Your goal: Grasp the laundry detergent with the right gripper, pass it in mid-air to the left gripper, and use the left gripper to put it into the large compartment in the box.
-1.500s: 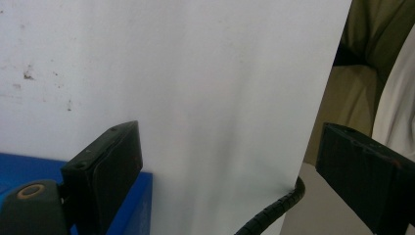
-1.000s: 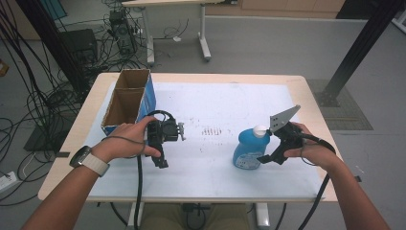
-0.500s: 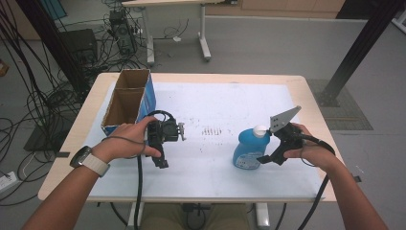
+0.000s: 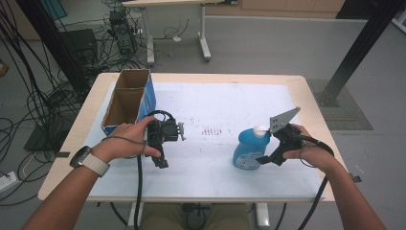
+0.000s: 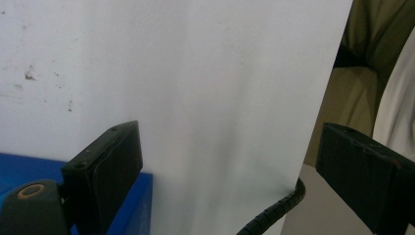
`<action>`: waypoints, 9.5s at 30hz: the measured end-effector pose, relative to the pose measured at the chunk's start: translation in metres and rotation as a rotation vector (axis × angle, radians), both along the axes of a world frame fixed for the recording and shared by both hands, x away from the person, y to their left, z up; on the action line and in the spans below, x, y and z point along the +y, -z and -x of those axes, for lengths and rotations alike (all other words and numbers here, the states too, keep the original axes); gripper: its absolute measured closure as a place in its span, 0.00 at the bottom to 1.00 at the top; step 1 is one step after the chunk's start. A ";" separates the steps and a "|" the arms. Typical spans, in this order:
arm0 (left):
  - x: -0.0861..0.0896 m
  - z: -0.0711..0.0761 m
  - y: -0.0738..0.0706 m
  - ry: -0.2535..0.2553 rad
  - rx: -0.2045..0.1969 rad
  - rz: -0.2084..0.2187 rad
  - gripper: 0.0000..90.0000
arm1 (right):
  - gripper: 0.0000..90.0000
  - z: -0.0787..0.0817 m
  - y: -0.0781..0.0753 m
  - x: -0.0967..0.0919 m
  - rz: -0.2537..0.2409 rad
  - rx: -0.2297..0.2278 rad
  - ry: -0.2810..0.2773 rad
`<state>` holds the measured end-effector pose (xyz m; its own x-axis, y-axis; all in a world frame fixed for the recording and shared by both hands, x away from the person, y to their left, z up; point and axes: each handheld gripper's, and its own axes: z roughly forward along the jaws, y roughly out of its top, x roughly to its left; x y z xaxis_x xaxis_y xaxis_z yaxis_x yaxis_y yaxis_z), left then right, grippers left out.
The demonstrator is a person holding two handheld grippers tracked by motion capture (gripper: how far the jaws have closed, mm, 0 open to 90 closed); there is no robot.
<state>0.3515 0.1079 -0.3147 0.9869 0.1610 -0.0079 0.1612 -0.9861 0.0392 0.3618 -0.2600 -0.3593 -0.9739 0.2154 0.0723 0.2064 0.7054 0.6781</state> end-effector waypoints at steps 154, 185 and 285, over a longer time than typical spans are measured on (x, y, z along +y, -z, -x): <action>0.002 -0.003 0.003 -0.011 0.000 0.015 0.12 | 0.09 -0.002 0.003 -0.003 -0.025 0.002 0.015; 0.002 -0.003 0.003 -0.008 -0.001 0.014 0.12 | 0.09 -0.002 0.004 -0.003 -0.025 0.003 0.015; 0.005 -0.004 0.006 -0.026 0.007 0.025 0.13 | 0.23 -0.002 0.025 0.003 -0.145 -0.003 0.008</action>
